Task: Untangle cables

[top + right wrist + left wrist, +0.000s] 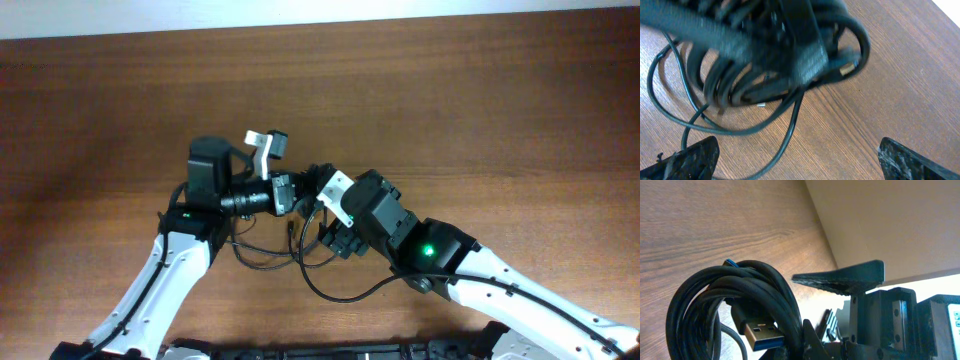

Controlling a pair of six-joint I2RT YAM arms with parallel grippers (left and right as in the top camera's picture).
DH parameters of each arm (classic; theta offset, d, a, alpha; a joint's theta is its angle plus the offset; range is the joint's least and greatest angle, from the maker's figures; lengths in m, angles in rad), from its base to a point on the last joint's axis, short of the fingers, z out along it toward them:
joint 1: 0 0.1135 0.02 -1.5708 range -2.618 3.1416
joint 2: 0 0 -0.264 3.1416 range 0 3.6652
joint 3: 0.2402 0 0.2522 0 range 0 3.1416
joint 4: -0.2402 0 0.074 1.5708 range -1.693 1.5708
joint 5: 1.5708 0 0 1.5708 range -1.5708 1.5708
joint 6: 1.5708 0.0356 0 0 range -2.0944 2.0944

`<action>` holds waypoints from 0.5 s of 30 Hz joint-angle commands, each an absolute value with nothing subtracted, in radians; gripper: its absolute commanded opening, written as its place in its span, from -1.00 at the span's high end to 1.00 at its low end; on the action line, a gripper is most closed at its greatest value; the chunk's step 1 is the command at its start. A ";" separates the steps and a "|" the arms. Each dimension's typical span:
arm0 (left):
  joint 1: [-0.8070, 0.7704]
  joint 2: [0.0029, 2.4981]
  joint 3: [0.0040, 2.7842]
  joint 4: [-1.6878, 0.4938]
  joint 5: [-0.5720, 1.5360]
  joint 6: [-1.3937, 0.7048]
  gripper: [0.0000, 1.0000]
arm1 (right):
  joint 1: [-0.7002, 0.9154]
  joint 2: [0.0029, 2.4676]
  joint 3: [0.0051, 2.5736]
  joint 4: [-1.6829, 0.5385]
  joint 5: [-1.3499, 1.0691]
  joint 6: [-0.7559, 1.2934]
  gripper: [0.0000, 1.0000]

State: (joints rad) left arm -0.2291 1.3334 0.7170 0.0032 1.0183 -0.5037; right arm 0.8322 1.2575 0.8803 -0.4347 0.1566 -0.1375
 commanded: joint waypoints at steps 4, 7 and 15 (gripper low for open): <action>-0.294 1.327 0.723 0.006 1.006 -0.479 1.00 | 0.837 1.253 0.887 -0.432 0.162 -0.133 -1.00; -0.318 1.327 0.723 0.005 0.995 -0.452 1.00 | 0.837 1.253 0.887 -0.431 0.162 -0.133 -1.00; -0.321 1.327 0.723 0.002 0.773 -0.400 1.00 | 0.837 1.253 0.887 -0.429 0.041 -0.131 -1.00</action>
State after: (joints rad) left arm -0.3153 1.3334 0.7170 0.0029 0.8501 -0.4480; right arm 0.8322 1.2575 0.8803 -0.4328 0.1322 -0.1379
